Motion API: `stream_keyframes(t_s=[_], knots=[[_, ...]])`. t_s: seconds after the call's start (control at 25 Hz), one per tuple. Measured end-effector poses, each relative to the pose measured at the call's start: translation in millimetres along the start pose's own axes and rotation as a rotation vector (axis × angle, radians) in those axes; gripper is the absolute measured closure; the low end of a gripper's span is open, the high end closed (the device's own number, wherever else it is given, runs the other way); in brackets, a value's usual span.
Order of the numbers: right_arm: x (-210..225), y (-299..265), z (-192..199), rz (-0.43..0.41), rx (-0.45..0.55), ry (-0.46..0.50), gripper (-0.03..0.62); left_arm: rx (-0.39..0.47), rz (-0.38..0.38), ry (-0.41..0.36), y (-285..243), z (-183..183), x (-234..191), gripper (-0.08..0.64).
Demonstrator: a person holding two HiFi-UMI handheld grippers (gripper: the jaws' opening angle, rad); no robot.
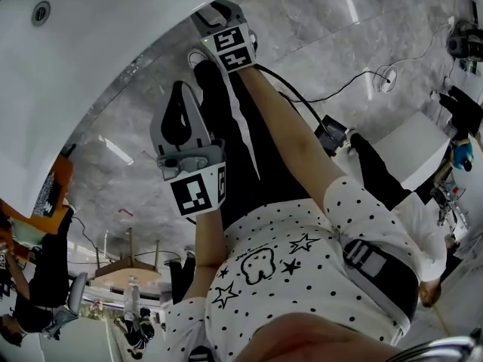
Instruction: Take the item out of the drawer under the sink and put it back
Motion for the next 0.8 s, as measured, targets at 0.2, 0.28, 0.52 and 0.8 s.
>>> stream_keyframes(t_s=[0.2, 0.28, 0.52, 0.8], knots=[[1.0, -25.6, 11.1, -0.007, -0.003, -0.023, 0.414, 0.005, 0.001, -0.010, -17.9, 13.6, 0.0, 0.555], [-1.0, -30.6, 14.0, -0.008, -0.011, -0.024, 0.414, 0.001, 0.001, -0.004, -21.2, 17.1, -0.8, 0.555], [-4.3, -40.8, 24.8, -0.014, -0.032, -0.034, 0.419, -0.017, -0.015, 0.011, -16.8, 24.6, -2.0, 0.555], [-5.8, -44.2, 20.9, -0.016, -0.027, -0.021, 0.445, -0.015, -0.037, 0.011, -13.1, 25.2, -6.1, 0.555]])
Point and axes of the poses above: the fingertips, and each gripper's own axes: y backward along the fingers, x to its right, z out of its underside, the point moved 1 cm from there along y, backward along the fingers, and after that the axes turned 8 degrees about z, right-handed, at the moved point
